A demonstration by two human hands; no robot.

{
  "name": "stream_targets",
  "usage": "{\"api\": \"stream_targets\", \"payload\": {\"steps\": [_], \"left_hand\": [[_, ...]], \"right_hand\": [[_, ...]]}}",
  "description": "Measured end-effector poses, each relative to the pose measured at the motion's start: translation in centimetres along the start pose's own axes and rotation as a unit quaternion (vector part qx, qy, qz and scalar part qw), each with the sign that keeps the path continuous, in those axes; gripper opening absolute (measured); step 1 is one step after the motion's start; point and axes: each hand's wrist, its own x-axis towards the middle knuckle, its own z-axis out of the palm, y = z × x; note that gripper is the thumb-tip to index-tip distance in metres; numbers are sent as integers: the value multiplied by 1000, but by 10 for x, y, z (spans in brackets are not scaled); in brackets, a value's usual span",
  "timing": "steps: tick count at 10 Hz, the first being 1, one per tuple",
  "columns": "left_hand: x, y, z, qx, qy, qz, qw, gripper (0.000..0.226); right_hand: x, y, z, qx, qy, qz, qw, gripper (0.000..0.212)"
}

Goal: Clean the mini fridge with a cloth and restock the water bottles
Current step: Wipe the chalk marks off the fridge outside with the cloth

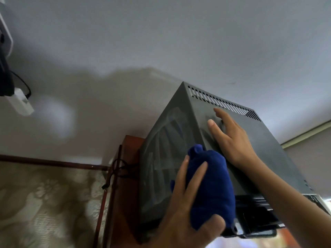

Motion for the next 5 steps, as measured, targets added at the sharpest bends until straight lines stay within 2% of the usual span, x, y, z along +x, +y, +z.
{"api": "stream_targets", "payload": {"steps": [1, 2, 3, 4, 5], "left_hand": [[2, -11, 7, 594, 107, 142, 785, 78], [40, -2, -16, 559, 138, 245, 780, 68], [100, 24, -44, 544, 209, 237, 777, 66], [167, 59, -78, 511, 262, 221, 788, 68], [227, 90, -113, 501, 277, 210, 792, 59]], "right_hand": [[-2, -3, 1, 11, -20, -28, 999, 68], [6, 3, 4, 10, -43, -54, 998, 59], [15, 12, 9, -14, -72, -88, 993, 55], [16, 15, 10, -48, -78, -61, 994, 59], [14, 7, 8, -73, -97, -40, 992, 60]]}}
